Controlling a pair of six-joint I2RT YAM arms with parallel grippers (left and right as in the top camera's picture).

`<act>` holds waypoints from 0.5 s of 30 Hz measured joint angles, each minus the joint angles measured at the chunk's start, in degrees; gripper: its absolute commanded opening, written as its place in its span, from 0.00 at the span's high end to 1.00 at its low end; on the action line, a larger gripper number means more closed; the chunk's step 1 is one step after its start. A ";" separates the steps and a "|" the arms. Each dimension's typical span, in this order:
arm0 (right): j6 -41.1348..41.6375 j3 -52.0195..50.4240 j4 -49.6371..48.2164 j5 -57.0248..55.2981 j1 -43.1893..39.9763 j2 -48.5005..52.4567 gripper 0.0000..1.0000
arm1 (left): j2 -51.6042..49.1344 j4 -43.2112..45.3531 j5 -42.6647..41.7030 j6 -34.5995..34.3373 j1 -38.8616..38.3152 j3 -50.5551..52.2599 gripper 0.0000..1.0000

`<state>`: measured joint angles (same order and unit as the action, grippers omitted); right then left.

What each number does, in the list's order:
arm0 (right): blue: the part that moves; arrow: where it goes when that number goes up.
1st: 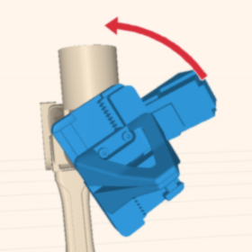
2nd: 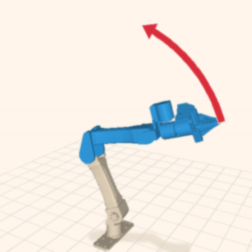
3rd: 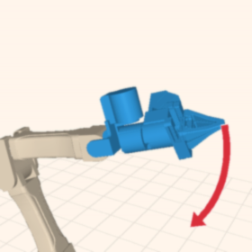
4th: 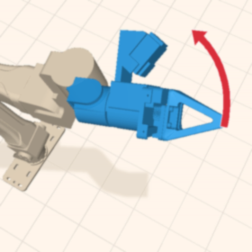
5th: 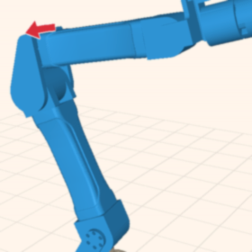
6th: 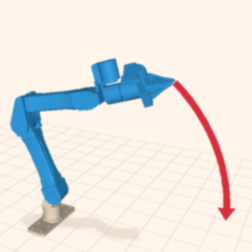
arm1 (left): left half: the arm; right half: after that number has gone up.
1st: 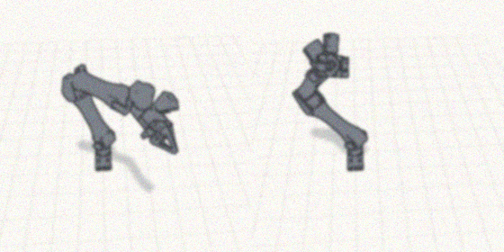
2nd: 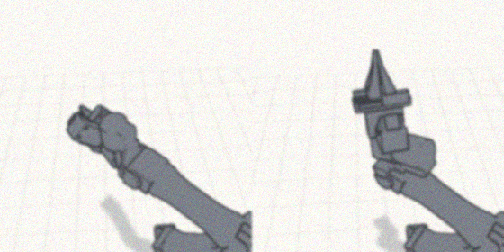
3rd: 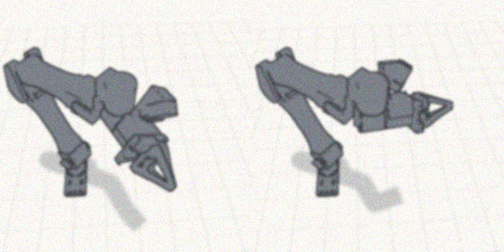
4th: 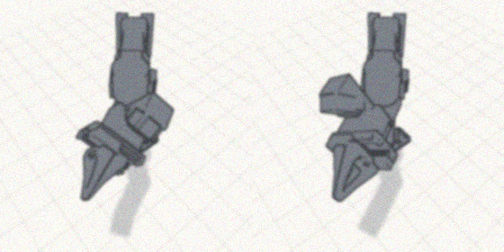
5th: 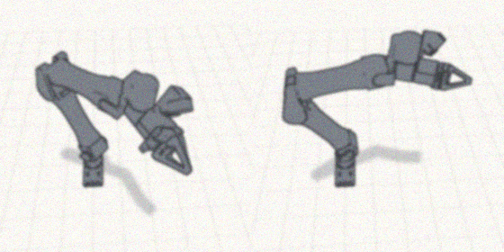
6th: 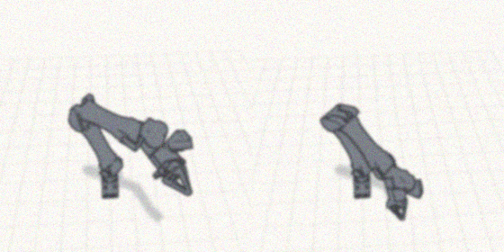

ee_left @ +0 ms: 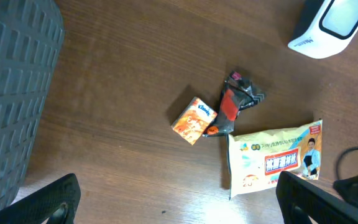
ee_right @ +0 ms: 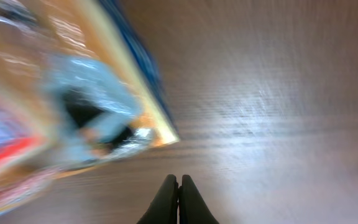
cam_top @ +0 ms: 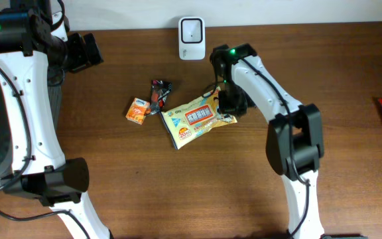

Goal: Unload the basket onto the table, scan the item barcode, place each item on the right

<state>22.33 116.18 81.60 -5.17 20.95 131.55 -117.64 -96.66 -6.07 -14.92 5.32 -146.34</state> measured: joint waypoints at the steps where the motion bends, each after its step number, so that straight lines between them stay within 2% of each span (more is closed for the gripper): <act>1: -1.79 0.70 -2.75 1.31 0.37 -1.55 0.96 | 0.00 0.00 0.00 0.00 0.00 0.00 0.01; 4: -10.56 0.96 -9.11 10.32 2.45 -2.86 0.96 | 0.00 -0.02 0.00 0.00 0.00 0.00 0.01; 8: -16.44 -1.53 -5.92 17.38 7.80 -2.84 0.96 | 0.00 0.00 0.00 0.00 0.00 0.00 0.01; 10: -16.65 -3.08 -7.13 17.27 10.69 -2.84 0.96 | 0.00 0.00 0.00 0.00 0.00 0.00 0.01; 15: -10.19 -8.74 -22.18 12.20 13.77 -2.16 0.96 | 0.00 -0.02 0.00 0.00 0.00 0.00 0.01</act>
<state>12.14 107.44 59.42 7.03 34.72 129.38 -117.64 -96.68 -6.07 -14.92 5.32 -146.34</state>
